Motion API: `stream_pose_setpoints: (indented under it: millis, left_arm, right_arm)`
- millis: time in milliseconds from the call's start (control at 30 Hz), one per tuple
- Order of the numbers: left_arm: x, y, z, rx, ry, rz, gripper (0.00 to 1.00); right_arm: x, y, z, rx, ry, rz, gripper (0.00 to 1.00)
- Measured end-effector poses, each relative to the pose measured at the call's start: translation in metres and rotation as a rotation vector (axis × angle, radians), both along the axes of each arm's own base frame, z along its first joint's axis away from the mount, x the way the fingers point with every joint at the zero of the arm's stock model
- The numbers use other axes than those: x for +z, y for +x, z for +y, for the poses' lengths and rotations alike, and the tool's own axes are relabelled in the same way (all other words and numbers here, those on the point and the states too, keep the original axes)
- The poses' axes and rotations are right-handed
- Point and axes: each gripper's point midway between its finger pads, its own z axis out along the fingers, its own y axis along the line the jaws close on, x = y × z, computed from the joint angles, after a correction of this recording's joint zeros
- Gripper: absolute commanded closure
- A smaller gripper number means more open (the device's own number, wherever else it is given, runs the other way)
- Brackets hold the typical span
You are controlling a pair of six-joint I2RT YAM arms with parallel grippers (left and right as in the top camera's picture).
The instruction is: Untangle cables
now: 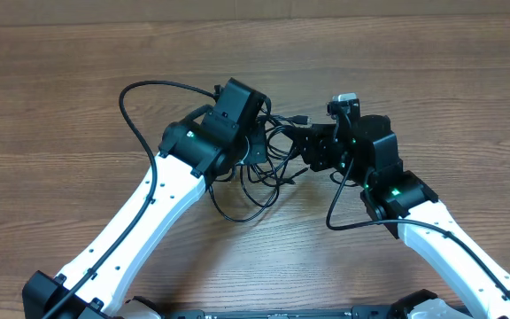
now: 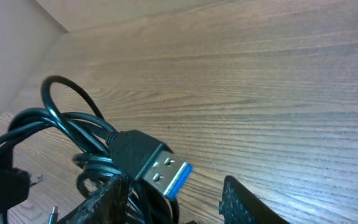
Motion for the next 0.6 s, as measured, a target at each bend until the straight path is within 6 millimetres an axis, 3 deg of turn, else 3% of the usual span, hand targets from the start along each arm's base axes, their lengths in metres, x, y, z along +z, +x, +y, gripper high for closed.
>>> stream_pose_setpoints:
  millis: [67, 300, 367, 600]
  left_arm:
    - [0.0, -0.002, -0.004, -0.008, -0.006, 0.001, 0.96]
    - [0.001, -0.004, -0.01, -0.02, -0.013, -0.003, 0.95]
    - [0.001, -0.004, -0.01, -0.019, -0.015, -0.004, 0.96]
    - [0.001, -0.005, -0.012, -0.02, -0.022, 0.0, 0.96]
  right_arm:
    - [-0.005, 0.0, 0.001, 0.007, -0.002, 0.015, 0.55]
    - [-0.016, -0.001, 0.006, 0.034, -0.006, 0.045, 0.91]
    - [-0.016, -0.002, 0.007, 0.036, -0.001, 0.047, 0.96]
    - [-0.016, -0.004, 0.009, 0.05, 0.008, 0.051, 0.96]
